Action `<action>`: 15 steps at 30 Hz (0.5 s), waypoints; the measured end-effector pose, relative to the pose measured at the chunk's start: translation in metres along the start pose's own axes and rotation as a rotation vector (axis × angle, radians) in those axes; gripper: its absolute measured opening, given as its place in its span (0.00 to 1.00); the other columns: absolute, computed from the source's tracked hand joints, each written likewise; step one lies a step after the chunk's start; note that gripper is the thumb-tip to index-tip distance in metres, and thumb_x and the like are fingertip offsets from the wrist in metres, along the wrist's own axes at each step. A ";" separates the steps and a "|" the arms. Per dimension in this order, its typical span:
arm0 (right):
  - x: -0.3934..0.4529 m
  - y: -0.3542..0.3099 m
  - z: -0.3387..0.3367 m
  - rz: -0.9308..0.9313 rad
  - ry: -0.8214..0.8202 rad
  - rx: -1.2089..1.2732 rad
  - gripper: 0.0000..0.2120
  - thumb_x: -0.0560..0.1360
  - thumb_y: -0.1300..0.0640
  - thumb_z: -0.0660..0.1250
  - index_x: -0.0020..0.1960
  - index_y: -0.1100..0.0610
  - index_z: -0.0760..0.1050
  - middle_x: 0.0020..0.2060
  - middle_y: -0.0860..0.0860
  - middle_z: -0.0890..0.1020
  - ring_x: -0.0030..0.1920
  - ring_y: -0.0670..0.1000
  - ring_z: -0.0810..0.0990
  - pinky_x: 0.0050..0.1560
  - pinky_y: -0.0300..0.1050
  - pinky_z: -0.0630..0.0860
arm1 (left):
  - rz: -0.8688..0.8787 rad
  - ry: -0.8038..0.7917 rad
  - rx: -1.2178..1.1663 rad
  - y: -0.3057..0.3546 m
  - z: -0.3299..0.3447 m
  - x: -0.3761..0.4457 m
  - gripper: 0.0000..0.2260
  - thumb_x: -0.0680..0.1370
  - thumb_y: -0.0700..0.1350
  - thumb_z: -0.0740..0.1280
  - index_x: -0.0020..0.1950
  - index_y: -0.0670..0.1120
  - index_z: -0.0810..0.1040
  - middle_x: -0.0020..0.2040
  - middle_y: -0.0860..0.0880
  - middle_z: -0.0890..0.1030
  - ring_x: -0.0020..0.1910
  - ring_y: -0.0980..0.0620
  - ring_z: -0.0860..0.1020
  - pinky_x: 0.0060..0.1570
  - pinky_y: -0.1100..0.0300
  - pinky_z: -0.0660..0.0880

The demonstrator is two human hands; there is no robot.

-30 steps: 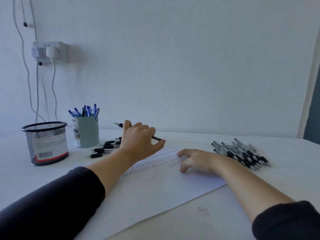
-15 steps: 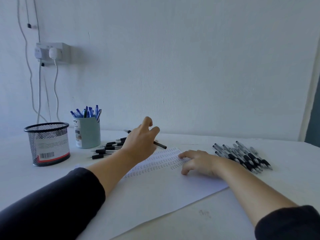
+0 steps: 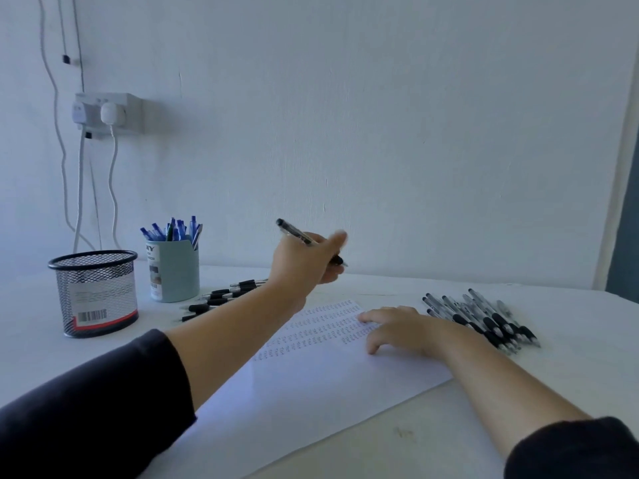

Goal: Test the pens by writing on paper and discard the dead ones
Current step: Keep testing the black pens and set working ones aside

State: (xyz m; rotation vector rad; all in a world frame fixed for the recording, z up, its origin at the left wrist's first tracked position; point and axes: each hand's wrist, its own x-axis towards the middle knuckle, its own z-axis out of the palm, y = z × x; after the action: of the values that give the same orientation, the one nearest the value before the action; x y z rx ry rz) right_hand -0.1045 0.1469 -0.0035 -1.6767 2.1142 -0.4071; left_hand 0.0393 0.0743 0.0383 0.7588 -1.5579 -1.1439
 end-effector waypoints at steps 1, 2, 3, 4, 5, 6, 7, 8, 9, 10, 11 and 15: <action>0.002 0.001 0.000 0.010 0.004 -0.002 0.30 0.72 0.54 0.63 0.74 0.45 0.62 0.73 0.48 0.61 0.75 0.52 0.47 0.71 0.53 0.55 | -0.068 -0.012 -0.085 0.001 0.003 -0.002 0.07 0.74 0.40 0.72 0.44 0.36 0.78 0.40 0.38 0.83 0.33 0.48 0.81 0.35 0.60 0.81; 0.004 0.002 0.000 0.017 0.006 -0.011 0.29 0.72 0.55 0.63 0.73 0.48 0.65 0.73 0.49 0.63 0.75 0.53 0.48 0.71 0.54 0.55 | -0.122 -0.017 -0.137 0.001 0.006 -0.004 0.05 0.72 0.34 0.72 0.44 0.36 0.78 0.40 0.37 0.82 0.32 0.48 0.81 0.34 0.61 0.81; 0.006 0.002 0.000 0.020 0.006 -0.019 0.27 0.72 0.55 0.63 0.71 0.51 0.66 0.71 0.50 0.65 0.74 0.53 0.50 0.70 0.55 0.56 | -0.175 -0.018 -0.155 -0.003 0.008 -0.005 0.06 0.71 0.31 0.72 0.44 0.37 0.77 0.40 0.37 0.82 0.31 0.48 0.81 0.33 0.61 0.81; 0.006 0.003 -0.001 0.023 0.006 -0.017 0.27 0.72 0.56 0.63 0.71 0.53 0.67 0.70 0.51 0.66 0.74 0.53 0.52 0.70 0.55 0.57 | -0.224 -0.019 -0.146 -0.009 0.009 -0.007 0.06 0.72 0.30 0.70 0.45 0.37 0.76 0.40 0.37 0.81 0.30 0.48 0.80 0.32 0.60 0.81; 0.006 0.003 -0.001 0.034 0.007 0.001 0.27 0.72 0.56 0.63 0.71 0.51 0.66 0.71 0.50 0.64 0.74 0.54 0.52 0.70 0.54 0.58 | -0.266 -0.023 -0.124 -0.016 0.011 -0.010 0.06 0.72 0.30 0.69 0.45 0.37 0.75 0.38 0.37 0.80 0.29 0.48 0.79 0.31 0.60 0.81; 0.005 0.004 -0.001 0.051 0.014 0.031 0.28 0.72 0.56 0.64 0.72 0.48 0.66 0.72 0.49 0.62 0.75 0.54 0.52 0.71 0.54 0.58 | -0.296 -0.027 -0.097 -0.023 0.012 -0.014 0.05 0.72 0.30 0.67 0.45 0.38 0.74 0.36 0.38 0.79 0.27 0.48 0.78 0.31 0.59 0.80; 0.005 0.006 -0.001 0.064 0.036 0.060 0.29 0.72 0.54 0.65 0.72 0.43 0.66 0.74 0.50 0.59 0.75 0.55 0.54 0.72 0.53 0.58 | -0.310 -0.033 -0.068 -0.030 0.013 -0.018 0.05 0.72 0.30 0.65 0.43 0.39 0.73 0.34 0.39 0.77 0.26 0.47 0.77 0.30 0.59 0.79; 0.006 0.007 0.000 0.075 0.061 0.078 0.30 0.71 0.53 0.66 0.71 0.40 0.65 0.74 0.50 0.56 0.74 0.56 0.56 0.72 0.53 0.59 | -0.309 -0.039 -0.034 -0.035 0.013 -0.021 0.05 0.72 0.31 0.65 0.41 0.40 0.72 0.32 0.40 0.76 0.25 0.47 0.77 0.28 0.59 0.78; 0.006 0.010 0.000 0.087 0.080 0.084 0.30 0.70 0.52 0.66 0.71 0.39 0.64 0.75 0.51 0.55 0.73 0.56 0.59 0.71 0.53 0.60 | -0.295 -0.047 0.004 -0.039 0.014 -0.023 0.06 0.71 0.31 0.65 0.39 0.40 0.71 0.32 0.40 0.76 0.25 0.47 0.77 0.27 0.60 0.77; 0.007 0.012 0.000 0.096 0.088 0.087 0.31 0.70 0.50 0.67 0.71 0.38 0.64 0.75 0.52 0.55 0.72 0.56 0.60 0.71 0.53 0.60 | -0.280 -0.059 0.040 -0.042 0.014 -0.023 0.06 0.71 0.31 0.66 0.38 0.40 0.71 0.31 0.41 0.76 0.25 0.48 0.77 0.27 0.60 0.76; 0.008 0.013 0.000 0.097 0.089 0.084 0.31 0.70 0.49 0.67 0.71 0.38 0.64 0.75 0.52 0.56 0.72 0.56 0.60 0.71 0.53 0.60 | -0.271 -0.074 0.068 -0.042 0.013 -0.023 0.07 0.71 0.31 0.67 0.37 0.40 0.72 0.31 0.41 0.77 0.26 0.48 0.78 0.28 0.60 0.76; 0.010 0.016 -0.001 0.083 0.069 0.077 0.30 0.70 0.48 0.67 0.70 0.38 0.65 0.74 0.51 0.60 0.72 0.54 0.60 0.70 0.51 0.61 | -0.267 -0.114 0.096 -0.037 0.006 -0.023 0.07 0.70 0.29 0.67 0.38 0.39 0.74 0.33 0.40 0.78 0.26 0.48 0.78 0.26 0.62 0.76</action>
State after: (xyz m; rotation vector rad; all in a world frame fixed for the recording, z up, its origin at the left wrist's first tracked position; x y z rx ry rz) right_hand -0.1207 0.1408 -0.0110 -1.5471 2.1795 -0.5212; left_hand 0.0372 0.0836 -0.0044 1.0037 -1.6507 -1.3325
